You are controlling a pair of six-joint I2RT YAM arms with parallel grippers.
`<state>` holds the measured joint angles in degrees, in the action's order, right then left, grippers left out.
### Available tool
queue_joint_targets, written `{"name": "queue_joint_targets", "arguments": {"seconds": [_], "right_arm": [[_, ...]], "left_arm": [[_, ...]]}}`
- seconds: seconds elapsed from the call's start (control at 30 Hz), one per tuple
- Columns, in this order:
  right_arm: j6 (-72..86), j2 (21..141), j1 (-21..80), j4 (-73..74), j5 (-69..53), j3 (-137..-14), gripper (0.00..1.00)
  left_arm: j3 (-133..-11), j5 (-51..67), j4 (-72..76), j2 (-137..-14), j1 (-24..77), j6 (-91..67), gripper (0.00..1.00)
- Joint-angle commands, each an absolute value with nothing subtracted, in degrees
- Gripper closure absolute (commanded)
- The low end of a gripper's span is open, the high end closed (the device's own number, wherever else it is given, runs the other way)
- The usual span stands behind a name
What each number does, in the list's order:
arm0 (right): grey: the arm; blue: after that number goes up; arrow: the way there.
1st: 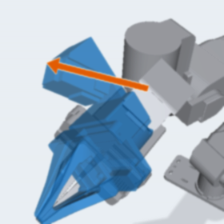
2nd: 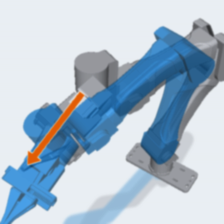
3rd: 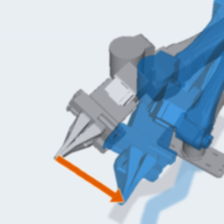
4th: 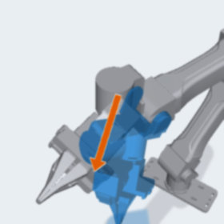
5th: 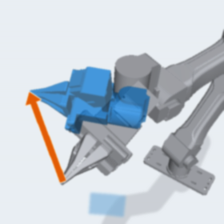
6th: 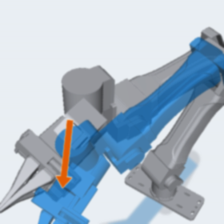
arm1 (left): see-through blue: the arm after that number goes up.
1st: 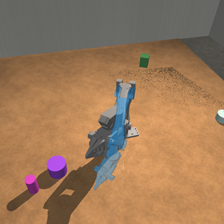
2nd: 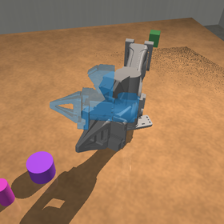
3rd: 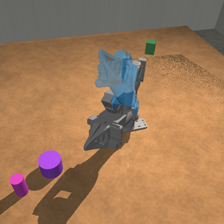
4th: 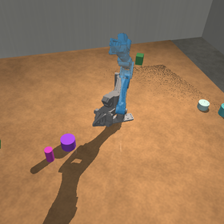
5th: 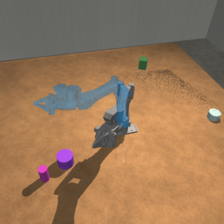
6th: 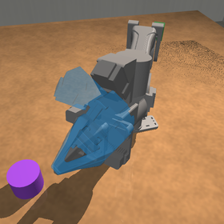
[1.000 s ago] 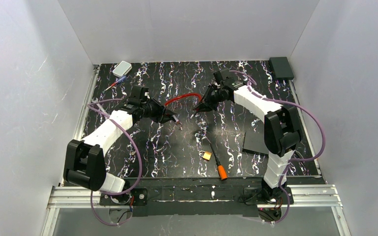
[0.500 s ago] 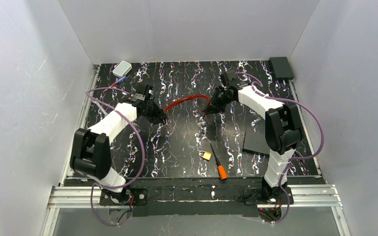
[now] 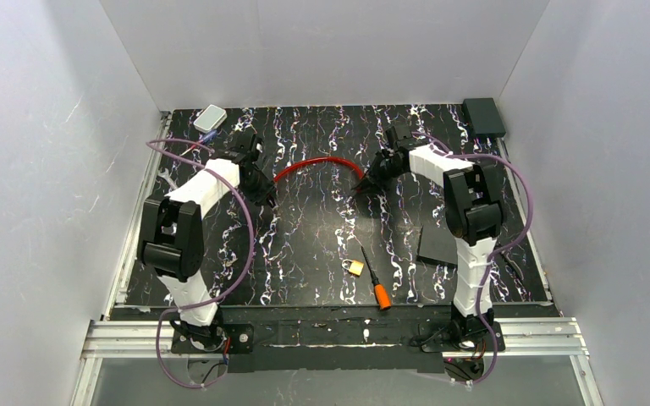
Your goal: Unlock with the key
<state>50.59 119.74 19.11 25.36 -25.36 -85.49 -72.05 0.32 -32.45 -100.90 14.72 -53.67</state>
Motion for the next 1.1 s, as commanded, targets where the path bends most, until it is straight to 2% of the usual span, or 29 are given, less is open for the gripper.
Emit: {"name": "queue_joint_targets", "arguments": {"seconds": [0.0, 0.13, 0.63, 0.67, 0.97, 1.07], "right_arm": [[50.8, 122.7, 17.0, 24.5, -26.8, -90.0, 0.99], [48.4, 124.2, 15.5, 25.7, -28.1, -90.9, 0.99], [44.3, 128.1, 15.7, 28.4, -31.1, -95.5, 0.99], [43.7, 128.4, 15.7, 28.9, -31.2, -96.0, 0.94], [42.5, 128.1, 15.7, 29.9, -31.2, -96.7, 0.63], [41.9, 127.9, 15.7, 30.9, -30.7, -97.3, 0.56]], "left_arm": [[-77.0, -9.0, -39.3, -101.1, 13.5, -52.3, 1.00], [-78.2, -11.9, -41.0, -102.1, 12.5, -49.8, 1.00], [-81.0, -8.4, -43.2, -110.1, 12.2, -50.5, 1.00], [-81.3, -8.8, -43.5, -110.3, 12.2, -50.5, 0.99], [-82.8, -8.9, -43.9, -110.0, 12.2, -50.6, 0.68], [-82.6, -8.8, -43.9, -109.2, 12.2, -51.1, 0.54]]}}
